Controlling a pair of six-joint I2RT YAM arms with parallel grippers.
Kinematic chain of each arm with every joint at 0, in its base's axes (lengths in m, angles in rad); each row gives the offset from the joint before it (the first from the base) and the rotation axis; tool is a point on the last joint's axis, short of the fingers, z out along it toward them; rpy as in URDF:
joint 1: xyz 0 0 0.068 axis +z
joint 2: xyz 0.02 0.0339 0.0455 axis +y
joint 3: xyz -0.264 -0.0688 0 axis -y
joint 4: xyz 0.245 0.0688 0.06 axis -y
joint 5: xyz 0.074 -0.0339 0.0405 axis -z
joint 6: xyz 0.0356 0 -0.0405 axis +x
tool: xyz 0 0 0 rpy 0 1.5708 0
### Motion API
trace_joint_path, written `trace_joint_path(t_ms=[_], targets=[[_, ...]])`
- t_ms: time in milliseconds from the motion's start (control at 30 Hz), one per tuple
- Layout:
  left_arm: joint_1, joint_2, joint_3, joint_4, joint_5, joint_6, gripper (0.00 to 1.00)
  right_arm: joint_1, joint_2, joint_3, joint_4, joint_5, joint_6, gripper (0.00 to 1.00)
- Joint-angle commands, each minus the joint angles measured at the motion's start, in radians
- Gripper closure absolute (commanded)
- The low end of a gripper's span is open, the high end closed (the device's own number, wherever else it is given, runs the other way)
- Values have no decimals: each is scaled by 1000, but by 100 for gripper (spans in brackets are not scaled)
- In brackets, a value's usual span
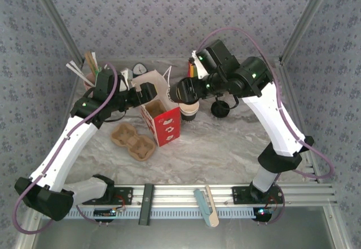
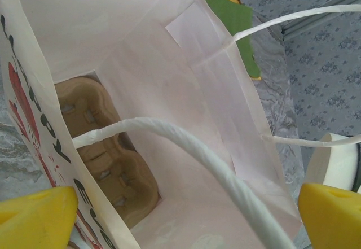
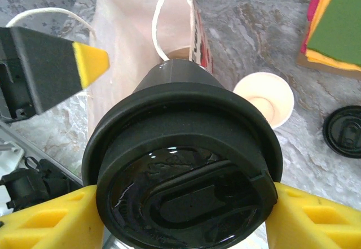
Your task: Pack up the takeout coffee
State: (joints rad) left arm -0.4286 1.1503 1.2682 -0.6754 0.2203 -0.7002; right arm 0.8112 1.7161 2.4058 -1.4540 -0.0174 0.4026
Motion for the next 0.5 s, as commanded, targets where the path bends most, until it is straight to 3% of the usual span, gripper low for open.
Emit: trace_joint_path(t_ms=[0,467], targets=[[-5,-8,10,22,-15,-4,0,11,24,30,46,-24,-4,32],[-4,-44,3,11,-46,-6,0,33,30,3,58,-17,4,32]])
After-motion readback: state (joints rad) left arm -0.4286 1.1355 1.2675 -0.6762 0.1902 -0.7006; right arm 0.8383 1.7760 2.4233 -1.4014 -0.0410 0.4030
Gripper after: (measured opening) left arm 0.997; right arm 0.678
